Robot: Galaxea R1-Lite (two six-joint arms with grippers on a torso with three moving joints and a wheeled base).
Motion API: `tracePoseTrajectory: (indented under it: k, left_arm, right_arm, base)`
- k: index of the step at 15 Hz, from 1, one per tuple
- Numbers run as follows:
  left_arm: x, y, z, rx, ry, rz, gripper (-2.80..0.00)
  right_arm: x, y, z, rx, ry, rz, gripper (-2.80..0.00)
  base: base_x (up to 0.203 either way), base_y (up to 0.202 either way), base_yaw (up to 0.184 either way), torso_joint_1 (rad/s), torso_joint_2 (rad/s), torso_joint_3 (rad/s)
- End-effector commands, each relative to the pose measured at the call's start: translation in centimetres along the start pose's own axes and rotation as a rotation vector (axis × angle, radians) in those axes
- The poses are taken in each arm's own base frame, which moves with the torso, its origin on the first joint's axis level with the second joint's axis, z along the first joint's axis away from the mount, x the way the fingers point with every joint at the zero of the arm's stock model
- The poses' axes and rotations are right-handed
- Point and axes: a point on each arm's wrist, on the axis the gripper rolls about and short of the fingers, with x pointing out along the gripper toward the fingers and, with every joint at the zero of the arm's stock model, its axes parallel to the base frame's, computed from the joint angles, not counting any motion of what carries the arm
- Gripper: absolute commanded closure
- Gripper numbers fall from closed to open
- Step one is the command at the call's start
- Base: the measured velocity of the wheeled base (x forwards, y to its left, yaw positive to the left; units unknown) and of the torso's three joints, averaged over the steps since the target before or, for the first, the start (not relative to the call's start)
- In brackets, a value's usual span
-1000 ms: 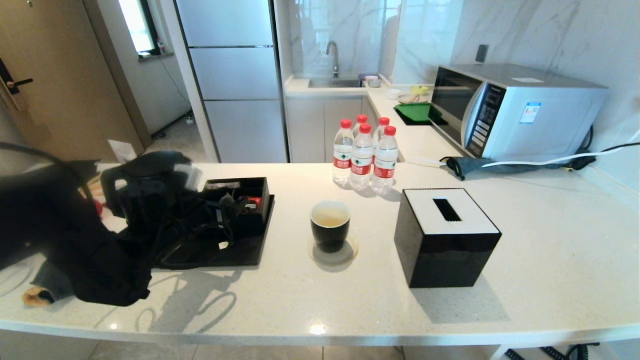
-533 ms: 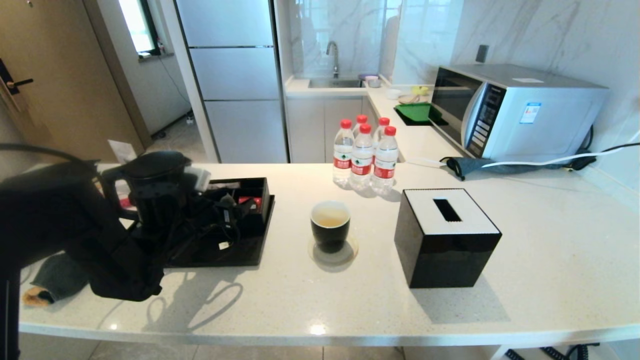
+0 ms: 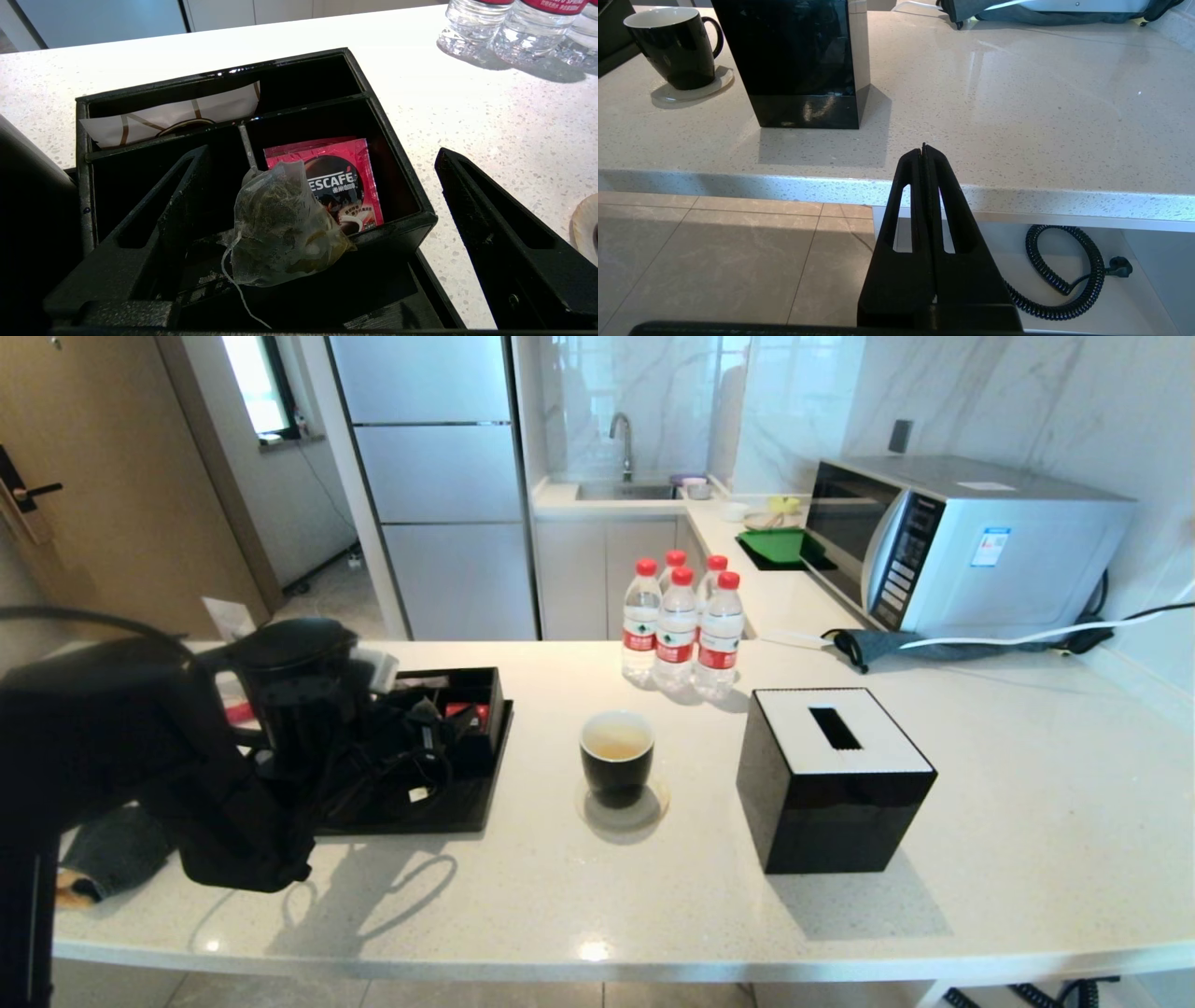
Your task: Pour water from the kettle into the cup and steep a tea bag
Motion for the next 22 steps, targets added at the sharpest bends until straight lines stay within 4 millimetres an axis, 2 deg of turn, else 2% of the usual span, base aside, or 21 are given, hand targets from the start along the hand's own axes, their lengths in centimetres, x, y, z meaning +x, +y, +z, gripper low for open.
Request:
tracePoseTrajectory:
  k: [1,2,3,14,22]
  left_arm:
    - [0.1,0.0,0.0,0.000,-0.006,-0.001,-2.80]
    - [0.1,0.0,0.0,0.001,-0.005,-0.001,-2.80]
    - [0.1,0.0,-0.1,0.001,-0.003,-0.001,0.00]
    - [0.0,0.0,0.2,0.004,-0.015,-0.001,0.00]
    - [-0.3,-0.1,2.0,0.018,-0.097,-0.003,0.00]
  right_arm:
    - [0.0,0.0,0.0,0.000,0.002,0.000,0.00]
    - [0.0,0.0,0.0,-0.001,0.002,0.002,0.00]
    - [0.0,0.0,0.0,-0.001,0.001,0.000,0.00]
    - [0.0,0.0,0.0,-0.001,0.001,0.002,0.00]
    - [0.0,0.0,0.0,0.000,0.002,0.001,0.00]
  base:
    - [0.000,0.000,0.000,0.000,0.00,0.000]
    - [0.000,0.000,0.000,0.000,0.00,0.000]
    - [0.000,0.000,0.000,0.000,0.00,0.000]
    - [0.000,0.000,0.000,0.000,0.00,0.000]
    - [0.000,0.000,0.000,0.000,0.00,0.000]
